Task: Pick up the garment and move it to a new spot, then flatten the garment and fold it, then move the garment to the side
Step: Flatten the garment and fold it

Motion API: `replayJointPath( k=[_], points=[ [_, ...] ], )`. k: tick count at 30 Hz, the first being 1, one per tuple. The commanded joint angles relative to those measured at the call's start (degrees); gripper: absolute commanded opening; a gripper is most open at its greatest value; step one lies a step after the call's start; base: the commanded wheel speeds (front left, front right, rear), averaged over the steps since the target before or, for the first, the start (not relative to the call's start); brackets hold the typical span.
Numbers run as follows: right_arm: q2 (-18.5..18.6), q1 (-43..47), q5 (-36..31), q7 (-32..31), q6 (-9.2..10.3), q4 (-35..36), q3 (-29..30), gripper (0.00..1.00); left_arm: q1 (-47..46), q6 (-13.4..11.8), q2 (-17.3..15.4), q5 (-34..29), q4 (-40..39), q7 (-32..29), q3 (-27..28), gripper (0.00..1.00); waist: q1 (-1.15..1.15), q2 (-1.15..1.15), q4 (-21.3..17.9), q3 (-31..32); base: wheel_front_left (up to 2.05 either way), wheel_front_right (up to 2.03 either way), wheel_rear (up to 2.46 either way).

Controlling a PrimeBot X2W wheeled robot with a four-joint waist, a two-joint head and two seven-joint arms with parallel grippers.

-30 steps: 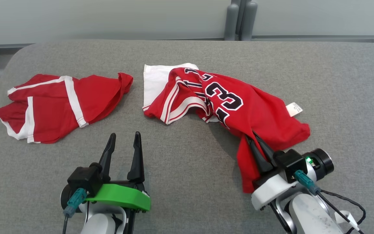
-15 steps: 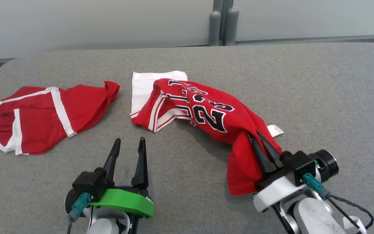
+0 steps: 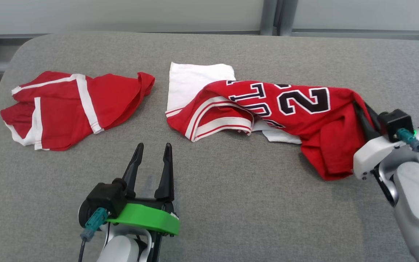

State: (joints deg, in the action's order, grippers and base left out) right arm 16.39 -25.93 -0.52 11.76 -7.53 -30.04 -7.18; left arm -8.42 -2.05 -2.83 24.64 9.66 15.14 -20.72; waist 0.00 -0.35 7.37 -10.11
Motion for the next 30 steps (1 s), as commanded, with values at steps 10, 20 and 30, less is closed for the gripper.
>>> replayJointPath(
  k=[10, 20, 30],
  points=[
    [7.7, -11.2, 2.2, 0.5, 0.08, -15.1, -2.2, 0.00, -3.0, -0.3, -0.1, 0.3, -2.5, 0.0, -2.1, 1.00, 0.00, 0.35, 5.5, -5.0, 0.00, 0.00, 0.00],
    [9.9, -17.8, 4.1, 2.7, 0.08, -24.3, -6.2, 1.00, -3.8, -0.2, -0.1, -0.2, -2.5, 0.0, -3.8, 1.00, 0.00, 0.35, 5.1, -6.4, 0.00, 0.00, 0.00],
    [8.0, -16.5, 6.1, 3.4, 0.08, -16.5, -4.6, 1.00, -3.0, 1.1, -0.1, -0.8, -0.4, 0.0, -5.0, 1.00, 0.00, 0.35, -0.8, -2.9, 0.00, 0.00, 0.00]
  ],
)
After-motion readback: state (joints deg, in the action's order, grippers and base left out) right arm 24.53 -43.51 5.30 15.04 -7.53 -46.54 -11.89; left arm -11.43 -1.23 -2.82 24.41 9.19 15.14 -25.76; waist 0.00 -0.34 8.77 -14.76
